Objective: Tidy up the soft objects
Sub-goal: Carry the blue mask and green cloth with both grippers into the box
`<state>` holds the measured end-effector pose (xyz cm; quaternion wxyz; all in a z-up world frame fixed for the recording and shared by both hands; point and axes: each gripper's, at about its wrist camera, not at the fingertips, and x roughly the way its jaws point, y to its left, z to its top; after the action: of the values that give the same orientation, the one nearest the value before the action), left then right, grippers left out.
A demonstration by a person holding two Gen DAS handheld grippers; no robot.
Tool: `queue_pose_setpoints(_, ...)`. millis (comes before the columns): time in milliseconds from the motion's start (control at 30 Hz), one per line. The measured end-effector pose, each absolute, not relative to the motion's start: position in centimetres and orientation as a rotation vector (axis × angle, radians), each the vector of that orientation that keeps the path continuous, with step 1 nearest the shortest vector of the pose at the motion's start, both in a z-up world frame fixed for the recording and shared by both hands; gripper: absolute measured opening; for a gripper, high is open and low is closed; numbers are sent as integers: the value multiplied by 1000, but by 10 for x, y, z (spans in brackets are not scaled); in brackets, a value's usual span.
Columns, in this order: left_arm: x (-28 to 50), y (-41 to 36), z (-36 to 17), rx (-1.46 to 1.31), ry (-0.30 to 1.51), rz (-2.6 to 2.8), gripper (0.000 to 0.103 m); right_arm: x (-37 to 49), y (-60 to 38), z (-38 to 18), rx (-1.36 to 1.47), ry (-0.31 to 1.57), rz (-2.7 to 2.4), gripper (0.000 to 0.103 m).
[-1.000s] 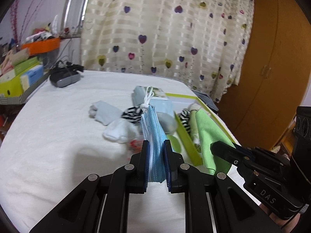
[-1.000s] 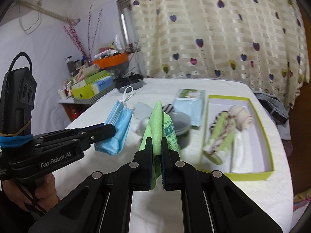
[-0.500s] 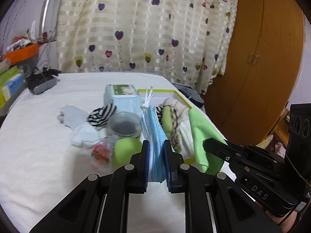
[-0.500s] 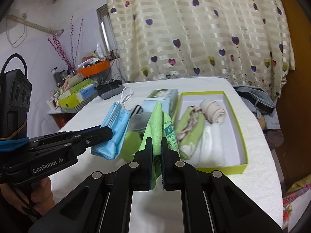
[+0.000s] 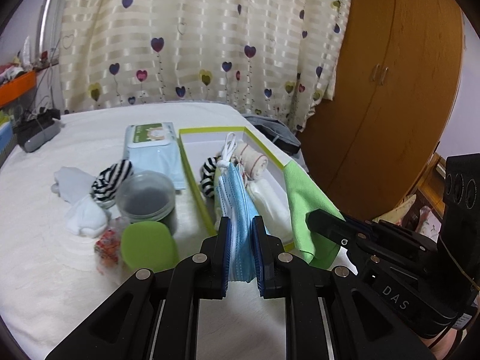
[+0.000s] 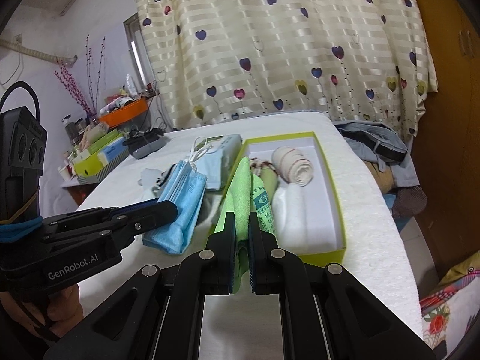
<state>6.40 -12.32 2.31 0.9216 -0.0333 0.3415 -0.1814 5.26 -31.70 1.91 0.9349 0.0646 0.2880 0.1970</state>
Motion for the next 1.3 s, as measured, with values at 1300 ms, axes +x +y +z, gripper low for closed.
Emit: queue_pose_setpoints(1300, 151, -157, -20, -65, 861, -354, 13, 140, -336, -21, 117, 764, 343, 7)
